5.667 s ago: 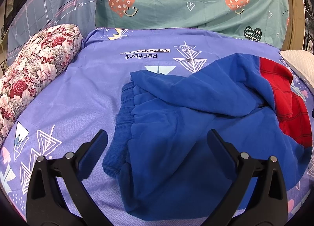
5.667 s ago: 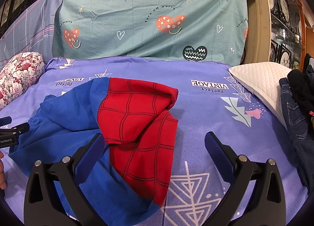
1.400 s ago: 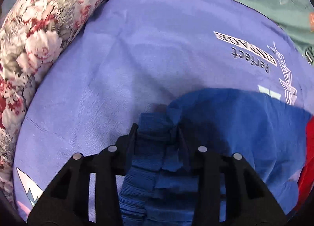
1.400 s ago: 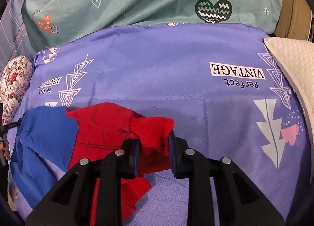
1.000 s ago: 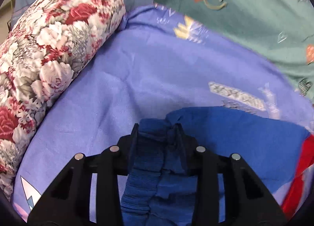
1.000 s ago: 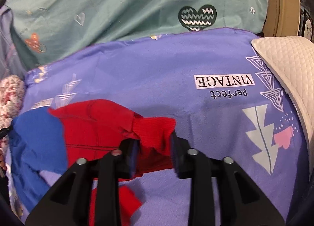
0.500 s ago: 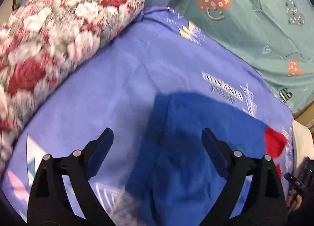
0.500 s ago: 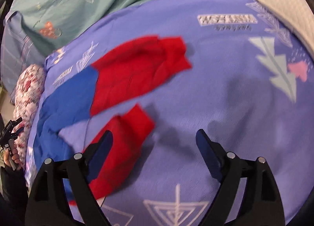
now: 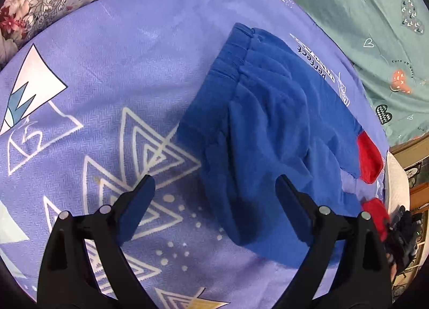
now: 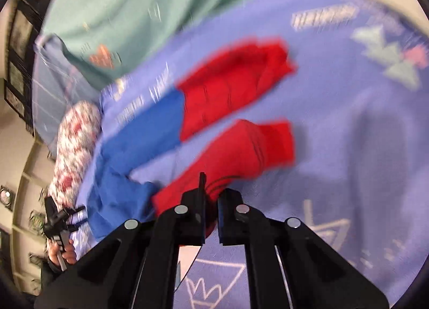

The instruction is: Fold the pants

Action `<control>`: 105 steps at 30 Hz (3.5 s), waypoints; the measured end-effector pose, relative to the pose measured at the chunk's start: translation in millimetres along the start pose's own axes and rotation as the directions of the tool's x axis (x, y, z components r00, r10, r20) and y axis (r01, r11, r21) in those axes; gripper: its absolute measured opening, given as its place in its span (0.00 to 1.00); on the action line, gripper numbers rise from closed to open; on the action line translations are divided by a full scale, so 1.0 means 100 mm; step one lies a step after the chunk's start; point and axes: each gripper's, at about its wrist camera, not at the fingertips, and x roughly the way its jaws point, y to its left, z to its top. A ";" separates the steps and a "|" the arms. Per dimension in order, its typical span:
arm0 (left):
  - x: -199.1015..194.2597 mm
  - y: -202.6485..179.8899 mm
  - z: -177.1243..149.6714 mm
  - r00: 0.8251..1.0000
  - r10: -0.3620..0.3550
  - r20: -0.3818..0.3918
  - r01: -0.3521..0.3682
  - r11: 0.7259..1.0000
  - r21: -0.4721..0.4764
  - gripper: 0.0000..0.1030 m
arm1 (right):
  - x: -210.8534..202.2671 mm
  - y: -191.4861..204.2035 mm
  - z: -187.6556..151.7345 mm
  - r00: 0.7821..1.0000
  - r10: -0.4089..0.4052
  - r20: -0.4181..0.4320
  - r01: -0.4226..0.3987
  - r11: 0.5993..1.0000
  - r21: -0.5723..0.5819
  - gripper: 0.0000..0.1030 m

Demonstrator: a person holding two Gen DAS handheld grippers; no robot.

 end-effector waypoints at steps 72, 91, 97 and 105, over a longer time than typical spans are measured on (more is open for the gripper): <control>0.05 0.14 -0.30 0.993 -0.111 -0.027 0.108 0.990 -0.093 0.21 | -0.51 -0.53 -0.84 0.976 -0.154 -0.154 0.169 0.982 0.090 0.09; 0.12 -0.60 -0.53 0.999 0.032 -0.037 -0.017 0.937 0.348 0.78 | 0.28 0.06 -0.75 0.931 -0.199 -0.307 0.150 0.973 -0.177 0.43; -0.30 -0.56 0.18 0.995 -0.009 0.096 -0.027 0.932 0.361 0.91 | -0.01 0.45 -0.31 0.979 -0.133 -0.154 0.087 0.957 -0.276 0.47; 0.53 -0.34 1.51 0.998 -0.051 -0.024 0.056 0.963 0.263 0.92 | 0.38 0.69 -0.10 0.976 -0.130 -0.174 0.075 0.954 -0.291 0.49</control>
